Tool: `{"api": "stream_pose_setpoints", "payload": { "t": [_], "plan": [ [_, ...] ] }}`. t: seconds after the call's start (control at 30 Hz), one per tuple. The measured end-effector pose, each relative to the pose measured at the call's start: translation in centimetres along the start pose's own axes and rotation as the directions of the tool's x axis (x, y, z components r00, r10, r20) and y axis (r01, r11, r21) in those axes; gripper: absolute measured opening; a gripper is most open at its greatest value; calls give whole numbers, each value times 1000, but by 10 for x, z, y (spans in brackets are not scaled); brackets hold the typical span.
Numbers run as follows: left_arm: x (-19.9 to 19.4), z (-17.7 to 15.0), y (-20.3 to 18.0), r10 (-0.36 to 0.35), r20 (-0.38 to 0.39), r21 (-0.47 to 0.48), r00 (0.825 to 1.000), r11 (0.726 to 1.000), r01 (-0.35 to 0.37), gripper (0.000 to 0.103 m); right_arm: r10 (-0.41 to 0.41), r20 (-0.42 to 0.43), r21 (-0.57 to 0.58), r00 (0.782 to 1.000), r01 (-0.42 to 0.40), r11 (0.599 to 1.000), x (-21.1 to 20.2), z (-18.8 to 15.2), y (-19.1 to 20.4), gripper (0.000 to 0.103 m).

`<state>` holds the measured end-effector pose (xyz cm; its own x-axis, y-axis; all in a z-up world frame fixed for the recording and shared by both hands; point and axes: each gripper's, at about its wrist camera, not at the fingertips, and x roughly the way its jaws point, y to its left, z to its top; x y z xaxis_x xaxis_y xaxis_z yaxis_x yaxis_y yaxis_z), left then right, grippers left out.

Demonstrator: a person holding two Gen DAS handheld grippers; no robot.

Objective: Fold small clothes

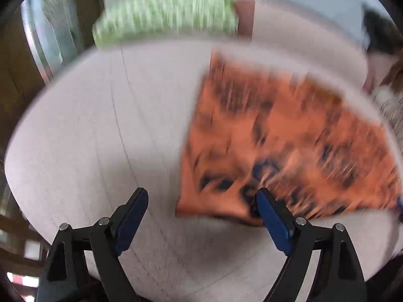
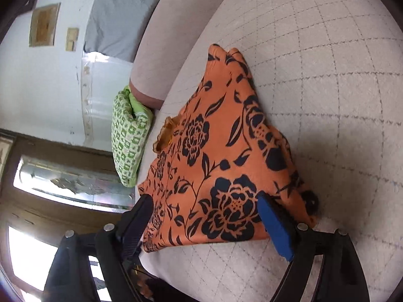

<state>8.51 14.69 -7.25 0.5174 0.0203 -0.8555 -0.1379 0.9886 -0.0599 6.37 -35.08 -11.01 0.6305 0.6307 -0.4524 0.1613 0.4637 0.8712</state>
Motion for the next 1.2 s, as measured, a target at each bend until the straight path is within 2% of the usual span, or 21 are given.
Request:
{"api": "stream_pose_setpoints", "payload": {
  "t": [0.07, 0.13, 0.2, 0.23, 0.3, 0.33, 0.4, 0.47, 0.5, 0.53, 0.63, 0.7, 0.77, 0.8, 0.83, 0.87, 0.9, 0.97, 1.07, 1.13, 1.2],
  "plan": [
    [-13, 3, 3, -7, 36, -31, 999, 999, 8, 84, 10, 6, 14, 1000, -10, 1000, -2, 1, -1, 87],
    [-33, 6, 5, -47, 113, -49, 992, 997, 53, 84, 7, 6, 4, 1000, -7, 1000, -2, -1, 0, 87],
    [-47, 7, -1, -29, 178, -8, 984, 1000, 30, 84, 0, 1, -16, 1000, 0, 1000, -2, 0, 2, 87],
    [-44, 5, -5, -3, 167, 22, 986, 1000, -1, 84, -1, -2, -21, 1000, 1, 1000, -2, 0, 2, 87],
    [-15, 3, -9, 45, 42, 65, 998, 997, -48, 84, 1, -1, -19, 1000, -1, 1000, -1, 0, 4, 87],
    [-8, -1, -1, 29, 6, 12, 1000, 999, -30, 84, 4, -1, -15, 1000, -4, 1000, -1, 1, 4, 87],
    [-24, 3, 0, 42, 75, -32, 996, 999, -40, 83, 8, -2, -8, 1000, -8, 1000, 0, 1, 4, 87],
    [-52, 7, -15, 38, 216, 15, 976, 999, -42, 83, 15, -3, -8, 1000, -15, 1000, 0, 1, 3, 87],
    [-62, 10, -27, 7, 264, 47, 964, 999, -20, 83, 15, -6, -13, 1000, -15, 1000, 0, 1, 3, 87],
    [-66, 10, -36, -13, 277, 65, 961, 998, -5, 83, 15, -10, -18, 1000, -15, 1000, 0, 2, 3, 87],
    [-63, 8, -79, -120, 247, 145, 962, 986, 86, 83, 19, -15, -23, 1000, -19, 1000, 0, 4, 2, 87],
    [-45, 3, -119, -177, 202, 231, 963, 964, 129, 83, 24, -16, -21, 1000, -24, 999, -1, 5, 1, 87],
    [-26, -13, -144, -161, 124, 304, 979, 945, 117, 83, 28, -19, -24, 999, -29, 999, -2, 5, 1, 87],
    [-12, -23, -155, -109, 54, 338, 993, 937, 84, 83, 30, -22, -27, 999, -31, 999, -2, 5, 0, 87],
    [2, -28, -160, -70, 17, 359, 997, 932, 59, 84, 32, -24, -29, 999, -33, 999, -2, 5, 0, 87],
    [-5, -30, -161, -70, 74, 368, 995, 929, 38, 84, 36, -28, -30, 999, -37, 999, -1, 6, 0, 87],
    [-9, -28, -162, -72, 67, 367, 995, 929, 43, 84, 37, -31, -31, 999, -38, 999, -1, 6, -1, 87],
    [-26, -18, -161, -141, 82, 326, 987, 939, 107, 84, 41, -32, -32, 999, -42, 999, -3, 6, -1, 87],
    [-48, -6, -172, -199, 170, 349, 965, 928, 130, 84, 42, -34, -26, 999, -43, 999, -3, 8, -1, 87],
    [-40, -1, -185, -224, 145, 351, 964, 922, 161, 84, 46, -34, -22, 998, -46, 999, -2, 8, -2, 87],
    [-10, -8, -198, -168, 49, 385, 985, 913, 137, 84, 50, -36, -21, 998, -51, 998, -3, 9, -2, 87]
  ]
}}
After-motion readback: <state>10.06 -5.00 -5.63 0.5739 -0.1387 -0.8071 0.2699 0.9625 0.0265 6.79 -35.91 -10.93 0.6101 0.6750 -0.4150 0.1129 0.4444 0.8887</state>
